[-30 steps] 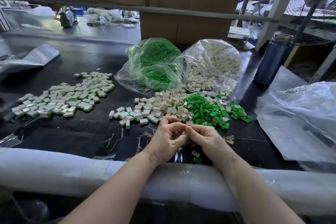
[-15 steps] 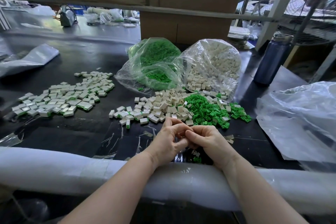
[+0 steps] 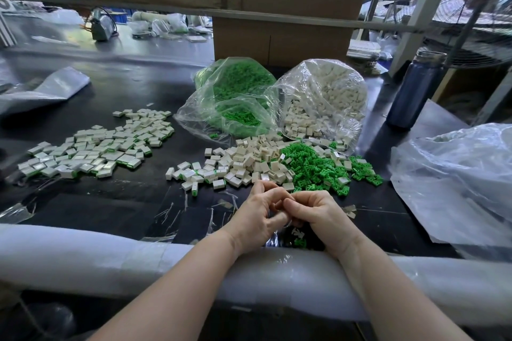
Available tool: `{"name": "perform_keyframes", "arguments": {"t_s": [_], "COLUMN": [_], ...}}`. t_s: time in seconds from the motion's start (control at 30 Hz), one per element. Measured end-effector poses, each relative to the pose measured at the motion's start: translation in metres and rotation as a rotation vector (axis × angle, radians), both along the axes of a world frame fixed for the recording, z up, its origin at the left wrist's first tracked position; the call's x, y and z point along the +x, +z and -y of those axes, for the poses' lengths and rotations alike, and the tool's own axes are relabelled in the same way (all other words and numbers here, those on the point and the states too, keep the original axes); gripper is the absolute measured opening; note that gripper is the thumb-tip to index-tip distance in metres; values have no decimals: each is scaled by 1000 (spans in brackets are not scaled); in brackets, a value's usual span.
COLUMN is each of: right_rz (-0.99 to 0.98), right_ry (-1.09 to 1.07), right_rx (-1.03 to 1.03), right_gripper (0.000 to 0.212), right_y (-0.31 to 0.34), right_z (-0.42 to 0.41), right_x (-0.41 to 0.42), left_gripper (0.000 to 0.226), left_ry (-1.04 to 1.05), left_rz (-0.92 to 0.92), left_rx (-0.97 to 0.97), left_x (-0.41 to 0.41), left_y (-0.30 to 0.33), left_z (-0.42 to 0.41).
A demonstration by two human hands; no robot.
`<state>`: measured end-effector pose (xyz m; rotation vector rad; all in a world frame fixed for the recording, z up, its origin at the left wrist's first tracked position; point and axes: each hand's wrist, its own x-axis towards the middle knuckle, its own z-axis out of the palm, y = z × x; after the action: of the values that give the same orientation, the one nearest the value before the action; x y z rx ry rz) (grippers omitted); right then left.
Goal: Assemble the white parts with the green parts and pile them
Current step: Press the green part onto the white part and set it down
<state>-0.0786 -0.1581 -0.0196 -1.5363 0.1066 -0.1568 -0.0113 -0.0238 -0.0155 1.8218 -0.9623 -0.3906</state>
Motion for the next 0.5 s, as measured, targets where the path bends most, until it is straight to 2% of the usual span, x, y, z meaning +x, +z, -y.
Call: {"name": "perform_keyframes", "arguments": {"t_s": [0.5], "right_rz": [-15], "right_ry": [3], "right_rx": [13], "right_gripper": [24], "right_y": [2], "right_z": [-2], "right_x": [0], "left_gripper": [16], "left_ry": [-3], "left_rz": [22], "left_rx": [0], "left_x": [2], "left_y": [-2], "left_z": [0]}}
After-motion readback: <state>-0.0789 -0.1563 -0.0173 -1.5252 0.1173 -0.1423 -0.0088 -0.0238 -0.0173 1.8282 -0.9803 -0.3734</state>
